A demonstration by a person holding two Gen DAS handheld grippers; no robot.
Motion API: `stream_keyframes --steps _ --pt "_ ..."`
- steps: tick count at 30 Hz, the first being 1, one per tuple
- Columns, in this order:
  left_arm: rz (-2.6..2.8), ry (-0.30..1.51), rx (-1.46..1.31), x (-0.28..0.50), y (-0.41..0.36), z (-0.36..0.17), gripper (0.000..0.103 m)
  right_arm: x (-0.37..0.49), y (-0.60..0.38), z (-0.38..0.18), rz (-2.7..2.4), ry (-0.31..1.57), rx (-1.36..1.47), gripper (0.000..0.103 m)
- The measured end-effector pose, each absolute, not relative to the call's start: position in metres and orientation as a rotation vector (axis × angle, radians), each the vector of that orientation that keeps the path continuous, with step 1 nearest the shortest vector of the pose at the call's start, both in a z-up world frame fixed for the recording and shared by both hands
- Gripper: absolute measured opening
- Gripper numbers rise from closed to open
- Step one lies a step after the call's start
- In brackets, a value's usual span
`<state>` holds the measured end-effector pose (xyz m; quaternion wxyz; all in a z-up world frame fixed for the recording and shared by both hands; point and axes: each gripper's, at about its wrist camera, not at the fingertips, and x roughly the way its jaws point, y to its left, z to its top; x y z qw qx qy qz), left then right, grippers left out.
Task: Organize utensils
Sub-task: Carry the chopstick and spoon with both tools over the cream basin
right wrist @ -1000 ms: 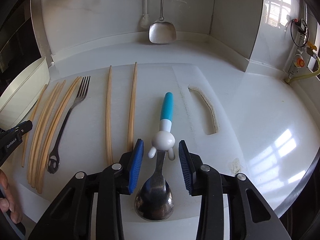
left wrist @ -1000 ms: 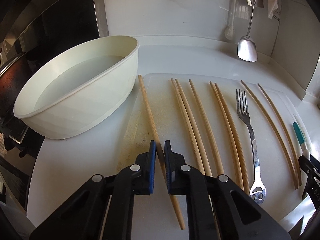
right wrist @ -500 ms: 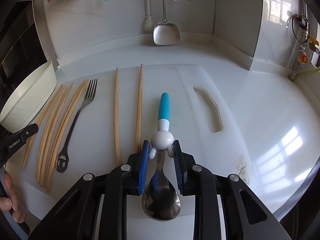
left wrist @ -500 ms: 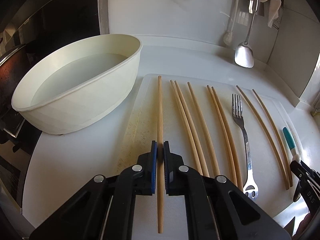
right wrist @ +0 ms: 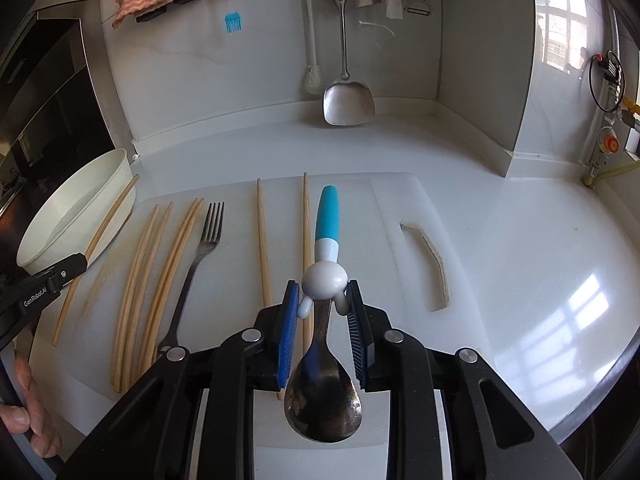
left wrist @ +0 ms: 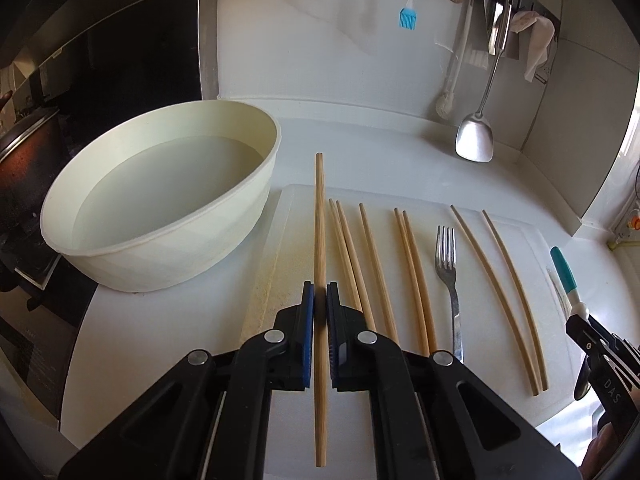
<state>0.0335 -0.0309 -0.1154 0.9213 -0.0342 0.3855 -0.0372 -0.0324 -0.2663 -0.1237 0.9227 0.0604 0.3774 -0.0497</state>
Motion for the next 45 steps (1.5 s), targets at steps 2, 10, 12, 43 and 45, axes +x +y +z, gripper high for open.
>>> stream_keyframes --steps 2,10,12,43,45 --pt "-0.076 0.783 -0.077 0.033 -0.03 -0.104 0.007 -0.03 -0.262 -0.114 -0.084 0.765 0.121 0.023" --pt "-0.04 0.756 -0.131 0.027 -0.008 -0.051 0.007 -0.011 -0.229 -0.067 0.043 0.731 0.119 0.023" --pt "-0.019 0.755 -0.139 0.029 0.004 -0.042 0.007 -0.003 -0.213 -0.055 0.082 0.724 0.106 0.023" --pt "-0.078 0.941 -0.135 0.171 0.214 -0.082 0.007 0.198 0.044 -0.088 0.231 0.998 0.139 0.023" --pt "-0.092 0.956 -0.136 0.175 0.214 -0.087 0.007 0.205 0.045 -0.097 0.224 1.036 0.146 0.023"
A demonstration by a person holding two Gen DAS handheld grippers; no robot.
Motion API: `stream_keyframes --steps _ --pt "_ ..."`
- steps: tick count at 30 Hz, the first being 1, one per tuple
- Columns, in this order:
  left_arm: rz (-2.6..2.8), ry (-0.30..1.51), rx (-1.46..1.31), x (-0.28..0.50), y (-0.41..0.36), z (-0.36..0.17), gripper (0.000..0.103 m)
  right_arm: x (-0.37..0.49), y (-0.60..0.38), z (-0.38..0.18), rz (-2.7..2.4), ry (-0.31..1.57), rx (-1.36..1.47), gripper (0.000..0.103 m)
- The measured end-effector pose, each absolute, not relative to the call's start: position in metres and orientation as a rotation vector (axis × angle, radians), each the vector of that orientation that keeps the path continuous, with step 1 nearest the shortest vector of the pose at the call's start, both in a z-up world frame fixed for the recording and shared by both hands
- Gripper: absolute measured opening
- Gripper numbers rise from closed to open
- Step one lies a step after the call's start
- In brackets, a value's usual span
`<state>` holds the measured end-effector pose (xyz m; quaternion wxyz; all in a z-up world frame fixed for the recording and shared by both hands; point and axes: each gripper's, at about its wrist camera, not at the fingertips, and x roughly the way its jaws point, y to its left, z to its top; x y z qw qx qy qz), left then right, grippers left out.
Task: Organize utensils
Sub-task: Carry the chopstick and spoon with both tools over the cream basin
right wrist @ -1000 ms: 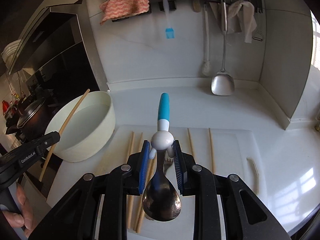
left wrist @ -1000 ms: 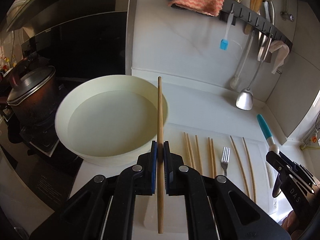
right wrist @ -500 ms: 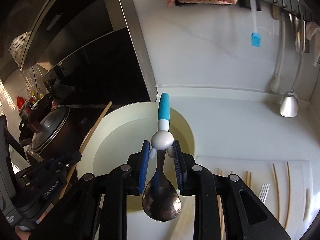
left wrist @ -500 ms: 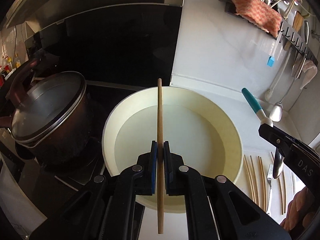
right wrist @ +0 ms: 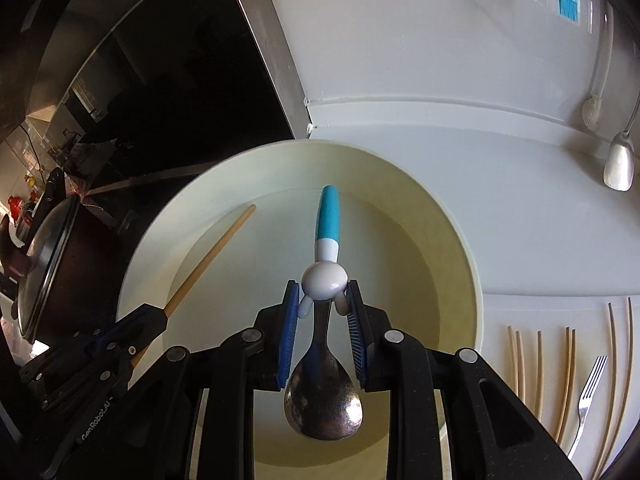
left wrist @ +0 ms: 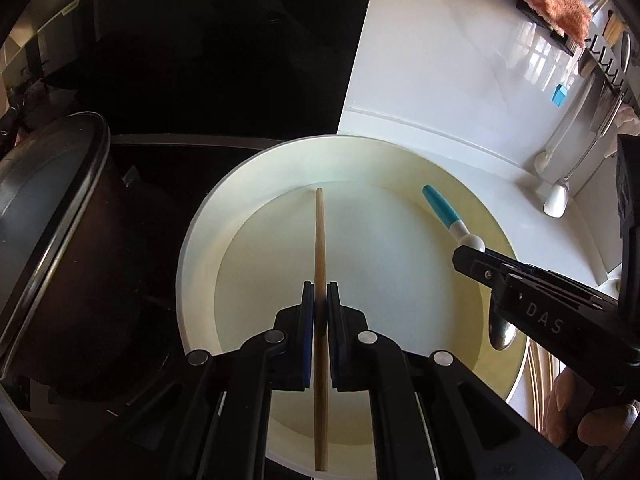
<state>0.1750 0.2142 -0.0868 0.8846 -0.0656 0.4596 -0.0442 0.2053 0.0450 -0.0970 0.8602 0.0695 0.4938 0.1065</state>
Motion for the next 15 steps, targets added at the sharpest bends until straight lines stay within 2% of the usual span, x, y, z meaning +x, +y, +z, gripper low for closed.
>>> stream_keyframes --steps 15 --pt "-0.127 1.1 -0.133 0.191 0.21 -0.118 0.007 0.221 0.044 -0.138 0.17 1.211 0.168 0.024"
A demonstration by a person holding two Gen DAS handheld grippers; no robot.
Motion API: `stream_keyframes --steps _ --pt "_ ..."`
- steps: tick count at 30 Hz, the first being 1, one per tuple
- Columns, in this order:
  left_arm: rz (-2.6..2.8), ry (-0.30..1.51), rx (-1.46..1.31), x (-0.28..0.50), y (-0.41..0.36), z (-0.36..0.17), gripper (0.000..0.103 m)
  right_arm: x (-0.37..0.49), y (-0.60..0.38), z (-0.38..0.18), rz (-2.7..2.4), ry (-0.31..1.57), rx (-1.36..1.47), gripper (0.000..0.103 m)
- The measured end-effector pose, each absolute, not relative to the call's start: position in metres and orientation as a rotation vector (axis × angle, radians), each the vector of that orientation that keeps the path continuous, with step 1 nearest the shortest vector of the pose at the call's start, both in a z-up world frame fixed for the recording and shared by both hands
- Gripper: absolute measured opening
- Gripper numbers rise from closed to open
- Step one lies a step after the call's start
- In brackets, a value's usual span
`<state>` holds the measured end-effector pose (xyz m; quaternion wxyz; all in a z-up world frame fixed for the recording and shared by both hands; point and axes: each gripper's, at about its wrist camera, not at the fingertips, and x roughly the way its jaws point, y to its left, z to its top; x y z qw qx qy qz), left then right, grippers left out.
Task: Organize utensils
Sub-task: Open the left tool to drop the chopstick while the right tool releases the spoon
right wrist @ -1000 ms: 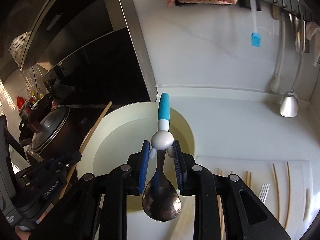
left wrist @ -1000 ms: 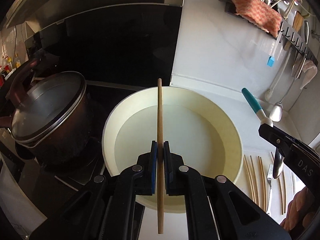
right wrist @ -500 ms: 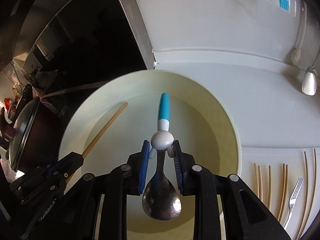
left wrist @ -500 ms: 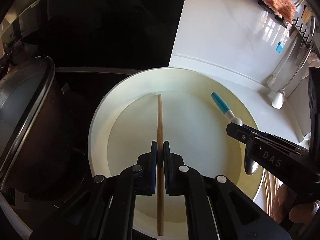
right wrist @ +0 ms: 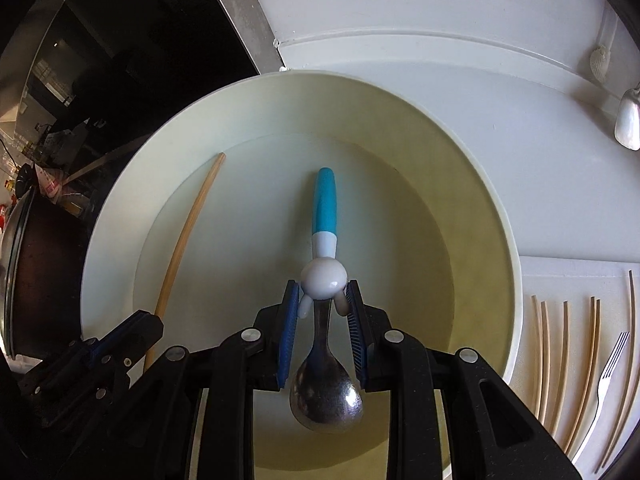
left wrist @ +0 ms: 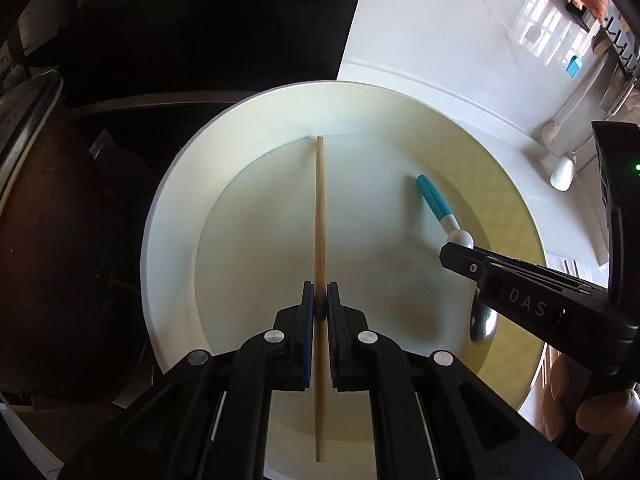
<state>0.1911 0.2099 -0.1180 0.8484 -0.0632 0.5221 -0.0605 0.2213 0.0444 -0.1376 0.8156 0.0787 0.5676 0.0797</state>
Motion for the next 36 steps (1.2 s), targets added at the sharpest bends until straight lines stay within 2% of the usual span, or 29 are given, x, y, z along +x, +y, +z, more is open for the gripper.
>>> stream_keyframes --steps 13,16,18,21,22,25,29,36 --pt "-0.121 1.18 -0.122 0.198 0.212 -0.132 0.007 0.226 0.054 -0.149 0.156 1.23 0.152 0.024" --pt "-0.107 1.178 -0.117 0.198 0.212 -0.131 0.009 0.223 0.054 -0.144 0.15 1.211 0.133 0.026" --pt "-0.095 1.17 -0.117 0.197 0.214 -0.128 0.019 0.22 0.053 -0.137 0.144 1.189 0.123 0.028" --pt "-0.082 1.139 -0.093 0.193 0.212 -0.119 0.044 0.214 0.044 -0.123 0.136 1.147 0.125 0.032" --pt "-0.074 1.123 -0.094 0.191 0.213 -0.115 0.057 0.211 0.042 -0.118 0.143 1.132 0.132 0.034" --pt "-0.061 1.097 -0.108 0.185 0.215 -0.106 0.062 0.204 0.034 -0.103 0.15 1.083 0.144 0.043" --pt "-0.03 1.072 -0.121 0.175 0.218 -0.096 0.073 0.191 0.026 -0.083 0.158 1.016 0.17 0.045" --pt "0.041 1.016 -0.114 0.15 0.205 -0.075 0.085 0.144 -0.011 -0.063 0.167 0.931 0.177 0.051"
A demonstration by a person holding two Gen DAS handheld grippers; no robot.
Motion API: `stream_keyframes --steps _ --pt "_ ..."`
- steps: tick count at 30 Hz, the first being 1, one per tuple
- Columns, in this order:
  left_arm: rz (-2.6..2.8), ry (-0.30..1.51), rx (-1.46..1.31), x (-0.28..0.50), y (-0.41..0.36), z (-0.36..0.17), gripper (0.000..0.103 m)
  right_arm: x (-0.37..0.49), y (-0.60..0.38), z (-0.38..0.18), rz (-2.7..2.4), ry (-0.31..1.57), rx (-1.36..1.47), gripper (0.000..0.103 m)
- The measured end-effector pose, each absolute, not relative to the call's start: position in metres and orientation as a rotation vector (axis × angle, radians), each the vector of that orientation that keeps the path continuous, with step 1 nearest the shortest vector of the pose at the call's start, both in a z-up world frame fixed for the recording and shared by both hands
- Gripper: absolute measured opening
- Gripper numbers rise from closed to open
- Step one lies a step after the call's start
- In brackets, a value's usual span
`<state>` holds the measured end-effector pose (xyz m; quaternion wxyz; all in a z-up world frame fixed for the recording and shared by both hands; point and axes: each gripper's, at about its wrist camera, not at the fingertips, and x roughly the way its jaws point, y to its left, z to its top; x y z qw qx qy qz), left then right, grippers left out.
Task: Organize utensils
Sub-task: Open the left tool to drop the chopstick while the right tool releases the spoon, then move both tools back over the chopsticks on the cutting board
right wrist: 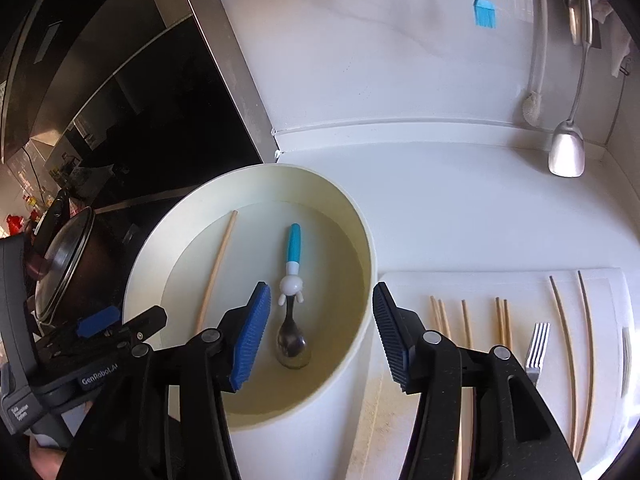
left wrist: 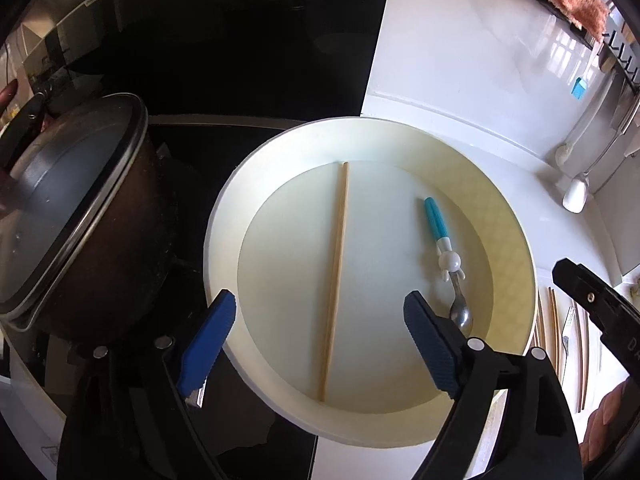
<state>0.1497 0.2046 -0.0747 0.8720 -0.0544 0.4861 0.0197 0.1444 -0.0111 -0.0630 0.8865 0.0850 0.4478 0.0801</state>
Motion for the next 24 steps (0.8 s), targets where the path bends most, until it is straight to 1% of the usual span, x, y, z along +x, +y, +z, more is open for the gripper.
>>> stream_keyframes --steps 4,7,16,24 --pt "0.043 0.981 -0.111 0.128 0.183 -0.062 0.089 0.109 -0.041 -0.064 0.15 0.934 0.188 0.054" --pt "0.032 0.952 -0.096 0.109 0.158 -0.055 0.094 0.079 -0.067 -0.07 0.133 0.952 0.208 0.055" --pt "-0.039 0.933 -0.119 0.059 0.072 -0.048 0.096 -0.012 -0.165 -0.077 0.044 0.947 0.231 0.055" --pt "-0.031 0.947 -0.076 0.027 0.013 -0.068 0.096 -0.052 -0.233 -0.091 -0.012 0.947 0.241 0.055"
